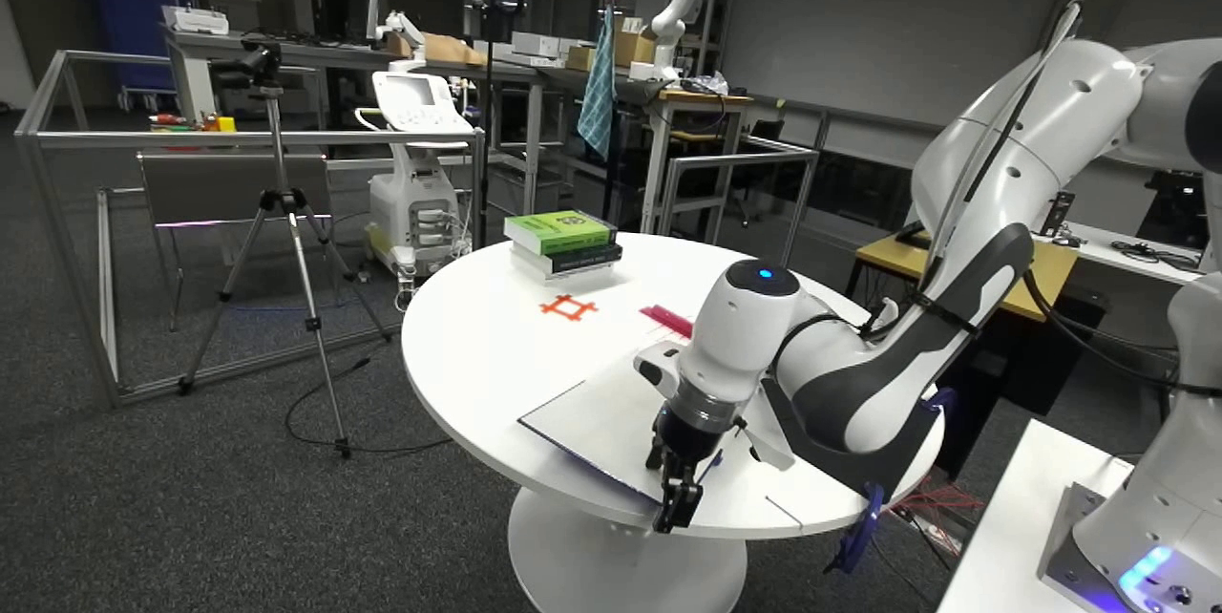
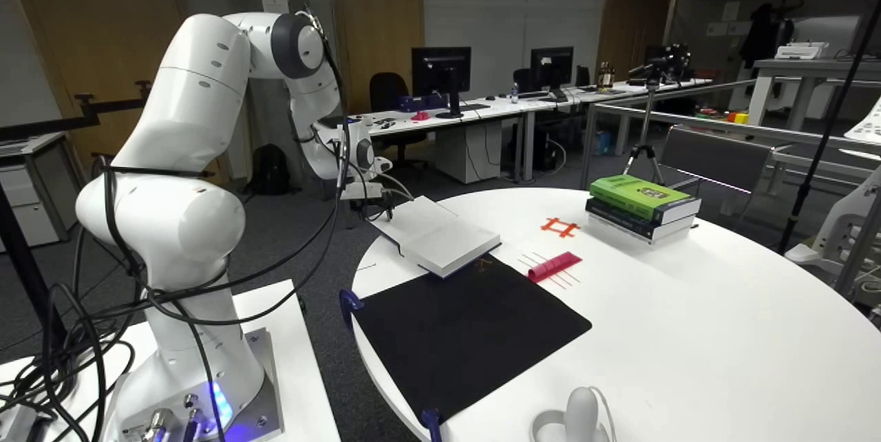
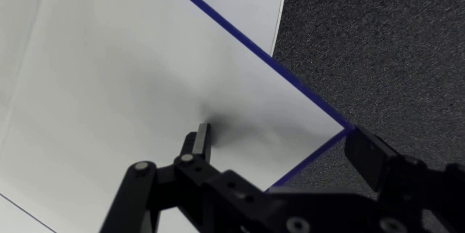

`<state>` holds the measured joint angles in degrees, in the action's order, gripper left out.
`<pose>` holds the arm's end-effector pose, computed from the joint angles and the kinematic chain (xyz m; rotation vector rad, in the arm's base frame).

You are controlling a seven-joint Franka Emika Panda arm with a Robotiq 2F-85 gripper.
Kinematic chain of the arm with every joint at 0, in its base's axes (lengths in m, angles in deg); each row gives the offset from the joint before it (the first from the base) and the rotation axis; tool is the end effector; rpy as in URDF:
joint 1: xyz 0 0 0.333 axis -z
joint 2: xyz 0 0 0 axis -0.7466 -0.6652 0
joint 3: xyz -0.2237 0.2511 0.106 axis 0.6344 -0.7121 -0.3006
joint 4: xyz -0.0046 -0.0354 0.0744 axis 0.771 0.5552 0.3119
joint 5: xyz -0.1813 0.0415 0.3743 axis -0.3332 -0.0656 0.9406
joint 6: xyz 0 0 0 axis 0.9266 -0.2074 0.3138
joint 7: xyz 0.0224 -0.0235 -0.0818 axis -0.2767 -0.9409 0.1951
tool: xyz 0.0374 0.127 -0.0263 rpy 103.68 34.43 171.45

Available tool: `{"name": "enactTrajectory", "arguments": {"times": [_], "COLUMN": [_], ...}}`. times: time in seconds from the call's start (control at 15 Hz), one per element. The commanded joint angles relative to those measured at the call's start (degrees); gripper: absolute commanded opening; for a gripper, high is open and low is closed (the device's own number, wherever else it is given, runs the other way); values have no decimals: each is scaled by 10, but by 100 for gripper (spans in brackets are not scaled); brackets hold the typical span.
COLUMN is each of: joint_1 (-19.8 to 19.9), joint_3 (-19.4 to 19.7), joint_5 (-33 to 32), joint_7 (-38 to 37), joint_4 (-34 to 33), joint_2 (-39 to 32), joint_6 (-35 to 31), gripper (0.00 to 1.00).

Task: Open the blue book

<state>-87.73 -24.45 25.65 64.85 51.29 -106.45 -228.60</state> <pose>0.4595 0.4701 0.1552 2.7805 1.3899 0.3194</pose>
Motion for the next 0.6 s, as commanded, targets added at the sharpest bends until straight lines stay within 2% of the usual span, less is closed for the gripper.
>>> {"name": "enactTrajectory", "arguments": {"times": [0.0, 0.53], "joint_1": [-16, -29], "joint_3": [16, 33], "joint_5": [-7, -9], "joint_7": [-12, -13], "joint_4": [-19, -37], "joint_2": [-13, -44], "joint_6": [23, 36], "gripper": [100, 100]}}
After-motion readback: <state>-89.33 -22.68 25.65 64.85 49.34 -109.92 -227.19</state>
